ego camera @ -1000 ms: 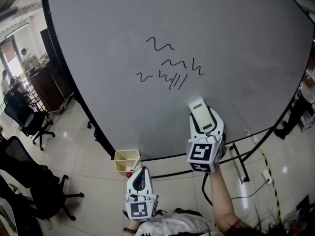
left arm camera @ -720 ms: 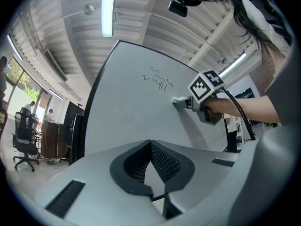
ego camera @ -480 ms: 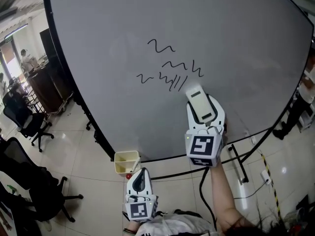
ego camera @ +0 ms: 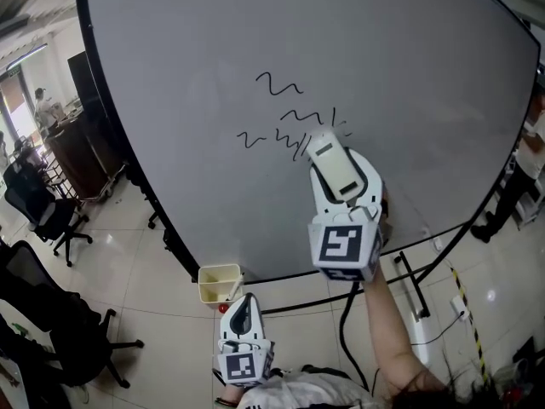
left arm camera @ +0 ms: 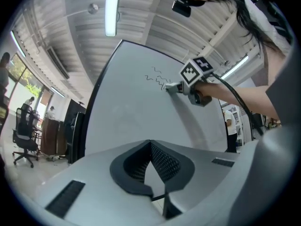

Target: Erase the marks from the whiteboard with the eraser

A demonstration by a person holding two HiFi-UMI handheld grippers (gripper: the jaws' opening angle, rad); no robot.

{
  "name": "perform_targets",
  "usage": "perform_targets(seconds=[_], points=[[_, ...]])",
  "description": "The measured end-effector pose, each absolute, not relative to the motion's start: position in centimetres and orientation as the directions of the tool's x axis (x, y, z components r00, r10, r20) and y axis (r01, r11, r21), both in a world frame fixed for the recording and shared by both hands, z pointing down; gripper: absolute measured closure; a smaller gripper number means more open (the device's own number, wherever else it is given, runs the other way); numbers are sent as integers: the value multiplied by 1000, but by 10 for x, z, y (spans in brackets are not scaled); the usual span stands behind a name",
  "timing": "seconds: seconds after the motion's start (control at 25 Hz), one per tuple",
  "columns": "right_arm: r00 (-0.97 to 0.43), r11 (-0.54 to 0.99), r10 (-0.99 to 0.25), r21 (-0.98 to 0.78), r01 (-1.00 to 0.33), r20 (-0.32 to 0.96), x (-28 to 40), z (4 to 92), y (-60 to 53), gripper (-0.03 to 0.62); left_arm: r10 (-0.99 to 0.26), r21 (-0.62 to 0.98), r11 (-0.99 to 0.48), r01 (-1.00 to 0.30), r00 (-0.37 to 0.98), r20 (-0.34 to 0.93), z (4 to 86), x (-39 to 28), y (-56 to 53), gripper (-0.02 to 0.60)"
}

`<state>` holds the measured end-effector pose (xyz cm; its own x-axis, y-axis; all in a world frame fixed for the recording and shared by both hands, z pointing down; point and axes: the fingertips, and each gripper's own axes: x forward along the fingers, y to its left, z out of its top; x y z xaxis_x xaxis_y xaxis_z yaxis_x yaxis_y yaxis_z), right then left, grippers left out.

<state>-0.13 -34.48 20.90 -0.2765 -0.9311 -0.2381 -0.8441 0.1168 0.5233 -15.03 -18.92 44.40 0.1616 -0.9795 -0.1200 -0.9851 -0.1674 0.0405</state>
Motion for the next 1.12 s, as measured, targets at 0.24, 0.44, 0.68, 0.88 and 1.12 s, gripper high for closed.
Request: perform_targets(seconds=[0.24, 0.44, 0.68, 0.88, 1.12], points=[[-274, 118, -940, 557, -822, -205, -9, 223, -341, 316, -979, 34, -172, -985, 167, -118, 446, -149, -192, 578], [-275, 99, -936, 591, -801, -217, -1, 209, -346, 318, -980, 50, -168, -984, 162, -112, 447, -148, -194, 578], [-224, 104, -937, 398, -912, -269, 35, 197, -350, 316, -982, 46, -164, -985, 158, -107, 449, -150, -195, 578], [-246, 124, -941, 439, -890, -233, 31, 223, -351, 318, -982, 48, -163, -985, 157, -108, 448, -150, -196, 578], [-286, 166, -924, 406, -899, -255, 22, 212, -346, 316, -978, 19, -181, -983, 178, -107, 450, -146, -195, 578]])
